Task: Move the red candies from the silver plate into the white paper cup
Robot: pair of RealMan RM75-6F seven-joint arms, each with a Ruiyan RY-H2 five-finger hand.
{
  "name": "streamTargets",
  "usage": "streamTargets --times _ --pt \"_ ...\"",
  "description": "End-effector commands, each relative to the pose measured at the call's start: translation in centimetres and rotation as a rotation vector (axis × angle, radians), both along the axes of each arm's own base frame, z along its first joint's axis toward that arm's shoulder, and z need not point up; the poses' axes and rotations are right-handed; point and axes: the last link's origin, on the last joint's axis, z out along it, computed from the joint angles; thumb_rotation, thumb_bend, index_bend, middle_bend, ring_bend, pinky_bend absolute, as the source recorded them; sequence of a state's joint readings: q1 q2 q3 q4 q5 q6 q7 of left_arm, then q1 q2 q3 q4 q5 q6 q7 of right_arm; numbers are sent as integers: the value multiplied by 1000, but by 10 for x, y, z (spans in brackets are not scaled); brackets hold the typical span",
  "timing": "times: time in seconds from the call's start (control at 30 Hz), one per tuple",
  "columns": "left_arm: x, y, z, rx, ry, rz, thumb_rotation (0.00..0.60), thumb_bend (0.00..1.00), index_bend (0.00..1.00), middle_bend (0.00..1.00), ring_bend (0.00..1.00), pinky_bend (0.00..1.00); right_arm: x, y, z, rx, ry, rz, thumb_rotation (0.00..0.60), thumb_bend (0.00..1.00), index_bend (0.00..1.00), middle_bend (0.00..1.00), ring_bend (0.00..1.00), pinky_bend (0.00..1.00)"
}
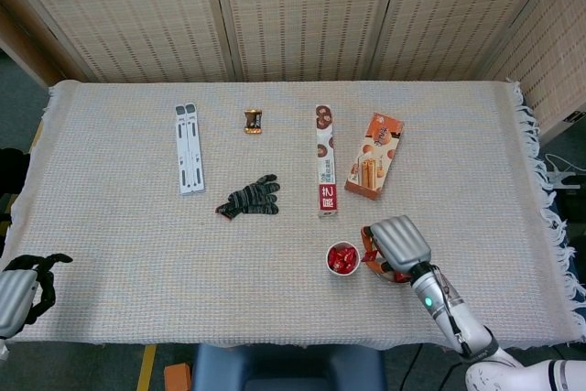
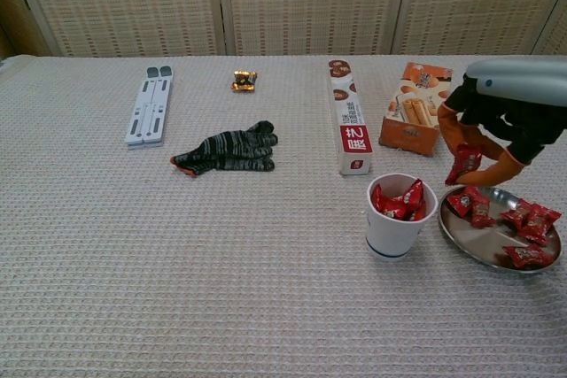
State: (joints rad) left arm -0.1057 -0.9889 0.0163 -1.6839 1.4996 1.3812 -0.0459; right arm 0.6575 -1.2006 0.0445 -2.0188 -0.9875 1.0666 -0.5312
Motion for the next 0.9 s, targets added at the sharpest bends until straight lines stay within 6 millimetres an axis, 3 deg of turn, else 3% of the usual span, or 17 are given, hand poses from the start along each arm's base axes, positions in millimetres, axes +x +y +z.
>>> streamTargets --times 0.03,0.37,0.7,0.9 --pt "0 0 0 1 0 0 600 636 307 405 311 244 2 0 -5 20 -6 11 600 211 638 770 818 1000" --pt "0 0 1 6 -5 -1 600 636 307 404 310 245 3 -3 -20 60 -25 14 600 210 539 770 818 1000" --pt "0 0 1 5 -3 0 600 636 307 405 310 245 3 -5 -27 67 -53 21 600 210 518 770 818 1000" --pt "0 0 1 7 -4 0 600 636 307 404 311 245 2 -5 -29 78 -59 24 600 150 484 770 818 1000"
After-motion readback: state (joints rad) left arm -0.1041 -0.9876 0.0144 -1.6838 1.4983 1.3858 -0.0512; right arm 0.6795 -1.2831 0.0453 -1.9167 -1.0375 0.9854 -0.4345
